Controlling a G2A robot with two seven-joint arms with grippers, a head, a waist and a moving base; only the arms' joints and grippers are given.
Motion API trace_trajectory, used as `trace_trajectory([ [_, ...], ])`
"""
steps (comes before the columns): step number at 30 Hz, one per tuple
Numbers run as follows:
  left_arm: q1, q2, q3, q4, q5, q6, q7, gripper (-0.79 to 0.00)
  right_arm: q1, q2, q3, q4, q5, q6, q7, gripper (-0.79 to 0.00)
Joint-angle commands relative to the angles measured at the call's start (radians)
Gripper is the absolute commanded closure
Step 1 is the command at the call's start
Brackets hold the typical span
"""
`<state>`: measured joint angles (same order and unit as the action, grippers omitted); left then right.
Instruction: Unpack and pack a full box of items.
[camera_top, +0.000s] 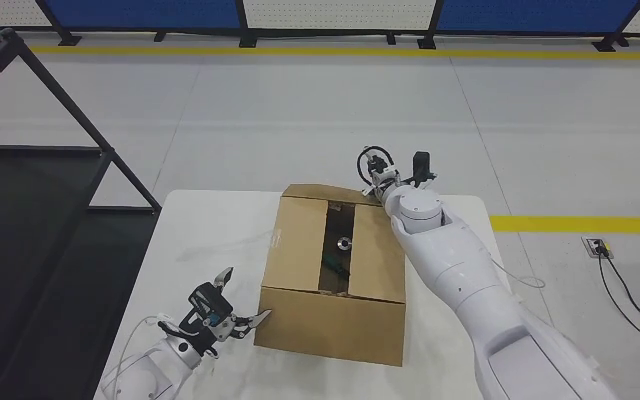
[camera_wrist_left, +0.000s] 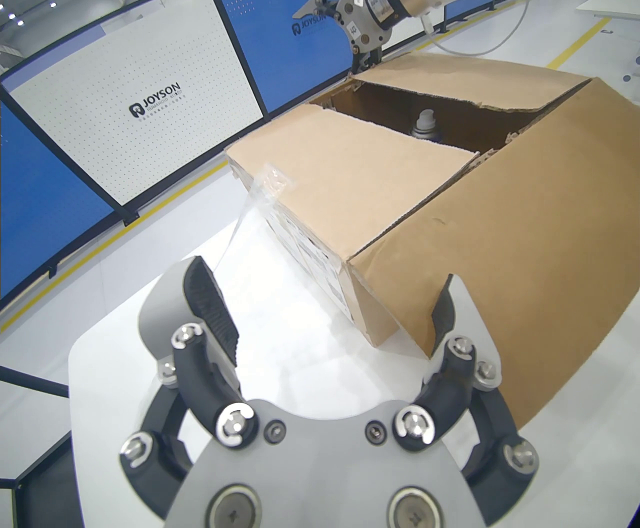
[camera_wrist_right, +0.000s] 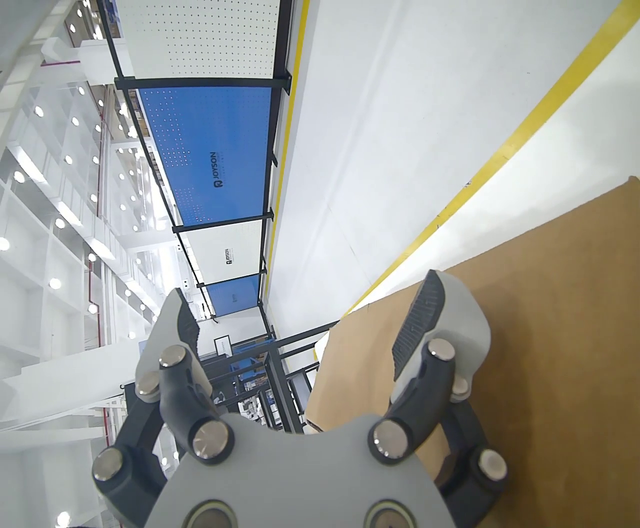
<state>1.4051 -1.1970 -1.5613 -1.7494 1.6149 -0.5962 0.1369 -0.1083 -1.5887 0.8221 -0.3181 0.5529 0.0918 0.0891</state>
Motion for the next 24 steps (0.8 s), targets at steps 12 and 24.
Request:
trace_trajectory([
  [12,-0.012,0.007,0.018,0.018,-0.014,0.025,-0.012,-0.785,-0.011,0.011,0.063,-0.006,-0.002,-0.063,0.018,-0.785],
  [24,-0.006,0.016,0.017,-0.006,-0.036,0.012,0.0,-0.785,-0.037,0.037,0.137,-0.038,0.009,-0.138,0.095,-0.785],
])
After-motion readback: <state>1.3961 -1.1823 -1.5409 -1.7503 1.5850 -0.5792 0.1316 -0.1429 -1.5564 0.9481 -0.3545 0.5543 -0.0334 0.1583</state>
